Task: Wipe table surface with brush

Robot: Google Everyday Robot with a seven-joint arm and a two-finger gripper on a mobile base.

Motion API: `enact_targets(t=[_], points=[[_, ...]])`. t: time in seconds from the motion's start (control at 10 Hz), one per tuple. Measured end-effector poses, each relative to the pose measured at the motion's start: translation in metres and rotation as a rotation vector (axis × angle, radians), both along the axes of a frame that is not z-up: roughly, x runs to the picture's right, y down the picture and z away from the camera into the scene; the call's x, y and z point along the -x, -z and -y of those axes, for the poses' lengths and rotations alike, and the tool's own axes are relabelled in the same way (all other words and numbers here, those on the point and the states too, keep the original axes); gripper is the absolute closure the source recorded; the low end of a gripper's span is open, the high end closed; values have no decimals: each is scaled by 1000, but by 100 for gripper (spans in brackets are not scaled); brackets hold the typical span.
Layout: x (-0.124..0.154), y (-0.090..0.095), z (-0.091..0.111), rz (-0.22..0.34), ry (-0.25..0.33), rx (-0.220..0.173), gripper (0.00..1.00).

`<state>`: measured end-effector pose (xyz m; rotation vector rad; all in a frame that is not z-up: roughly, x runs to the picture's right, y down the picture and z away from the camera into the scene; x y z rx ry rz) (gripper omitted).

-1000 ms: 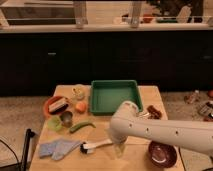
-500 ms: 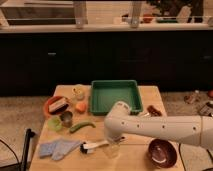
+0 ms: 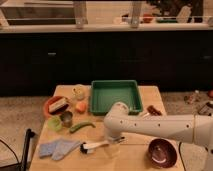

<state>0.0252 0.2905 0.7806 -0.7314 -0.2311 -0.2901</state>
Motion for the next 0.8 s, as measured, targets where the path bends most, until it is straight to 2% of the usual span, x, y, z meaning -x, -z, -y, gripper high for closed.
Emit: enact_targets(t=[0.2, 0.6, 0.8], points=[[-6, -3, -7, -15, 5, 2, 59], [-17, -3, -11, -29, -7, -2, 96], [-21, 3, -7, -34, -6, -19, 100]])
